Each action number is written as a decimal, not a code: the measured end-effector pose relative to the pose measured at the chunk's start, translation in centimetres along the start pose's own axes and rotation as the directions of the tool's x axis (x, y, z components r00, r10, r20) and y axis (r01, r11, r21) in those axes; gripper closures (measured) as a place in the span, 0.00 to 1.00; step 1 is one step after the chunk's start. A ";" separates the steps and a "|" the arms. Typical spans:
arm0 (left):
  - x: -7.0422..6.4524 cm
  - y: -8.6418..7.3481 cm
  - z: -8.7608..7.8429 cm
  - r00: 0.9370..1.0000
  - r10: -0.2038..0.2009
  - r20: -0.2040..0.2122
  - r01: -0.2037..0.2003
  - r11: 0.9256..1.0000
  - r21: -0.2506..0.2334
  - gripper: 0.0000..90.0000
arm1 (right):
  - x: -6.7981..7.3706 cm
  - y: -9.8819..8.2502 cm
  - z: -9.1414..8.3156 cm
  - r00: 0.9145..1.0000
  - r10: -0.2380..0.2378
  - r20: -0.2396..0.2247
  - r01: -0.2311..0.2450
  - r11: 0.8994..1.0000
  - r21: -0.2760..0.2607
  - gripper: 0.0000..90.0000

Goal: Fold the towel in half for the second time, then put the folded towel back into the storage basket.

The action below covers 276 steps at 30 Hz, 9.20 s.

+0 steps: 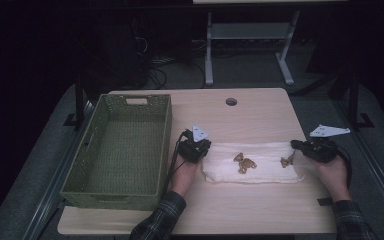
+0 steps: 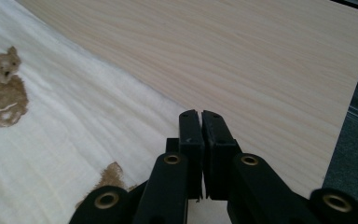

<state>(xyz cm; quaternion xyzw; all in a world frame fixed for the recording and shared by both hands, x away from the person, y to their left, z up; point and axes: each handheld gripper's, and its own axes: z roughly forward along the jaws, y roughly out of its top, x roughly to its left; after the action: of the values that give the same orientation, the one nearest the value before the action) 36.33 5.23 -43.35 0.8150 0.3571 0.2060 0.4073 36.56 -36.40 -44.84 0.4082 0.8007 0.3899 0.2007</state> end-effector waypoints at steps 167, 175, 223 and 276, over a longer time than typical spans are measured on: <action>-3.9 -4.0 -3.4 0.977 0.050 0.206 -0.079 0.988 0.132 0.38 | 3.2 4.1 9.1 0.977 -0.035 -0.212 0.062 0.991 0.119 1.00; -3.7 -3.6 -3.5 0.980 0.040 0.195 -0.063 0.991 0.115 0.51 | 3.1 4.2 7.5 0.973 0.001 -0.233 0.016 0.997 0.073 0.84; -10.1 -4.1 -1.4 0.888 0.164 0.429 -0.258 0.951 0.170 0.99 | 4.1 3.4 5.3 0.976 -0.037 -0.216 0.044 0.999 0.025 0.39; -11.8 -0.1 4.3 0.684 0.371 0.628 -0.512 0.857 0.051 0.23 | 4.5 3.3 5.6 0.971 -0.083 -0.225 0.090 0.996 0.021 0.39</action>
<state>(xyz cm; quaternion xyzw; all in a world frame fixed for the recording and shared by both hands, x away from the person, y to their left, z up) 31.19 -5.76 -46.42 0.9393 0.0222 -0.0103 0.3423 39.15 -28.96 -45.65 0.3292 0.8413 0.4118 0.1196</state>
